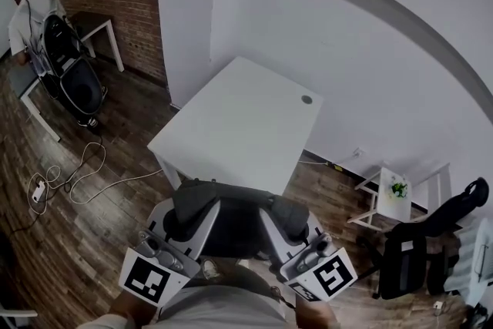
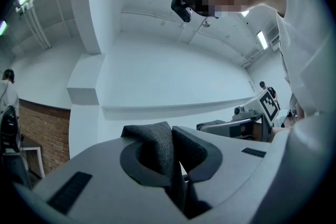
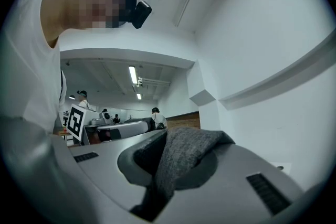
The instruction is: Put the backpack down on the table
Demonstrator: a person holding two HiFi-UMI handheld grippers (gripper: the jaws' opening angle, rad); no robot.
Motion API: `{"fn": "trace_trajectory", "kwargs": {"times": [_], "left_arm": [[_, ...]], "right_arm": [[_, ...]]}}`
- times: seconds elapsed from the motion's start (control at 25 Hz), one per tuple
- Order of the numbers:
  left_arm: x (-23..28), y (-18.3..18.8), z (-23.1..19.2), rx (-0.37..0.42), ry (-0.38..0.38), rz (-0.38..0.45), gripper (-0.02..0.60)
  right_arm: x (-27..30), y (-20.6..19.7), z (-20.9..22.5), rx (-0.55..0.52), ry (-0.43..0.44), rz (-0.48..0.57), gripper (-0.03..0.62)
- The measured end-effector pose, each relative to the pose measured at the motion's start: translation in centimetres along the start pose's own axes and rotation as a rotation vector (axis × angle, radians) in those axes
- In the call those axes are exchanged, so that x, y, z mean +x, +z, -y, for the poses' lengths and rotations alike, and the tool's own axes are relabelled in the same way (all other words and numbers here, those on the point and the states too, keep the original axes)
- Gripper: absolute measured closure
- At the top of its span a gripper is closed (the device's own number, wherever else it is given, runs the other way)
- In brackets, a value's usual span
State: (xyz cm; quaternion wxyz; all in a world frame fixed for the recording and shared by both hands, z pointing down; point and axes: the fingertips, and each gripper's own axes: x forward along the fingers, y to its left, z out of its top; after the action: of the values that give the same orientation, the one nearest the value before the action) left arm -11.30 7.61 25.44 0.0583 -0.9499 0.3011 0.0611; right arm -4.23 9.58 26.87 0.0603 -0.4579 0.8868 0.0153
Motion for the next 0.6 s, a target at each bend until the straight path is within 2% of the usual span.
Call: {"fn": "trace_trajectory", "kwargs": {"times": [0.36, 0.6], "left_arm": [[4.1, -0.6, -3.7, -0.021, 0.073, 0.006, 0.532], [6.5, -0.8, -5.6, 0.01, 0.102, 0.004, 0.532]], "right_arm": [[3.7, -0.2, 4.2, 0.03, 0.07, -0.013, 0.54], [5.3, 0.0, 6.8, 0.058, 0.098, -0.004, 0.54]]}}
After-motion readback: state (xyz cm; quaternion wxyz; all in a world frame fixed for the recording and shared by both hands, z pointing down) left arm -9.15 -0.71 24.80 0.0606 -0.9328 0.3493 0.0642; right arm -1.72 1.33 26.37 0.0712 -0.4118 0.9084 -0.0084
